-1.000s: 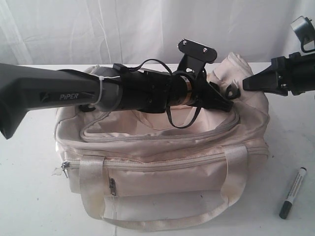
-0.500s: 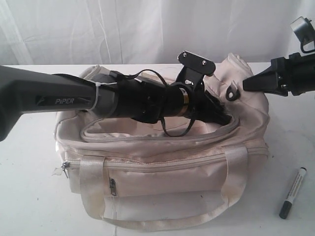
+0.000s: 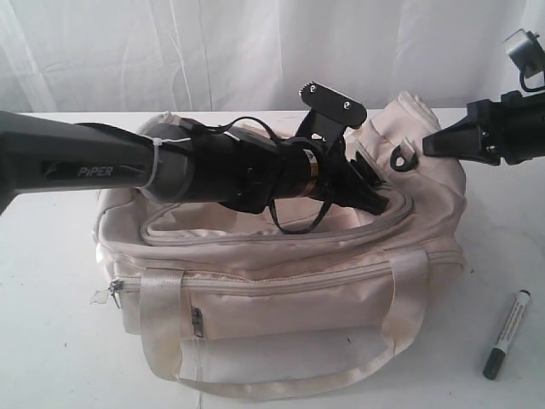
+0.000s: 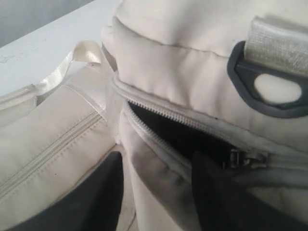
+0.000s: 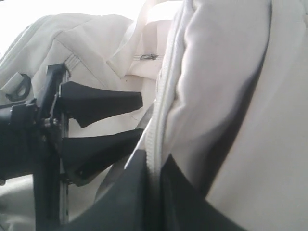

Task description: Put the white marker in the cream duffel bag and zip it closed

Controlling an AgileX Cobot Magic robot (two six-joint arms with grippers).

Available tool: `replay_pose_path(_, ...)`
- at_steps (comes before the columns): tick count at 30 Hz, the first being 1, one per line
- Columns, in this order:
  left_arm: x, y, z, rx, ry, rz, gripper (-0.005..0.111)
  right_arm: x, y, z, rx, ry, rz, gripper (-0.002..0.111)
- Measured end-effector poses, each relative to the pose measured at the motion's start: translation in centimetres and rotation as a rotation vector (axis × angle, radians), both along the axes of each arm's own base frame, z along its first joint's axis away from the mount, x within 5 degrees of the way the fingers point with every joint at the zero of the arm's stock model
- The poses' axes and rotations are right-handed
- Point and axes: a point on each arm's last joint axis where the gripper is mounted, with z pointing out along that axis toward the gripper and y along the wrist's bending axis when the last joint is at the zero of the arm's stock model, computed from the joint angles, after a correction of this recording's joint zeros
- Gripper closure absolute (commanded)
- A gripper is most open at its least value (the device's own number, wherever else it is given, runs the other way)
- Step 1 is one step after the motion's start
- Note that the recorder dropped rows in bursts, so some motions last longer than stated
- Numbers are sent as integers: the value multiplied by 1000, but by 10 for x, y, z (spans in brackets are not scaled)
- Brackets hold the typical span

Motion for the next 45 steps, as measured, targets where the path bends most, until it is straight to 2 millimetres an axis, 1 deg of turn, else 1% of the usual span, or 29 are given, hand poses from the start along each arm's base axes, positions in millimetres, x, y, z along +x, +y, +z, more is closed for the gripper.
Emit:
replay_pose_path(6,-6,9,0,36,-8,26,57,2,-2,-1,-18,-6,-22,108)
replay_pose_path(10,-8,12,-3,48,-2,28,57,2,-2,-1,-22,-2,-24,108)
replay_pose_path(13,-8,14,0,50,-10,39,57,1,-2,-2,-27,9,-28,108)
replay_pose_path(19,-8,22,20,48,-62,102,57,1,-2,-2,-25,18,-26,108)
replay_pose_path(27,-8,22,21,45,-63,101,57,-3,1,-1,1,32,18,108)
replay_pose_path(30,-8,22,20,46,-62,101,57,-7,2,6,-4,21,43,108)
replay_pose_path(40,-7,23,21,54,-69,119,57,-30,8,45,-59,-63,92,108)
replay_pose_path(42,-7,24,21,54,-69,121,57,-32,8,49,-63,-70,93,108)
replay_pose_path(45,-7,24,21,54,-69,121,57,-32,8,48,-65,-69,94,108)
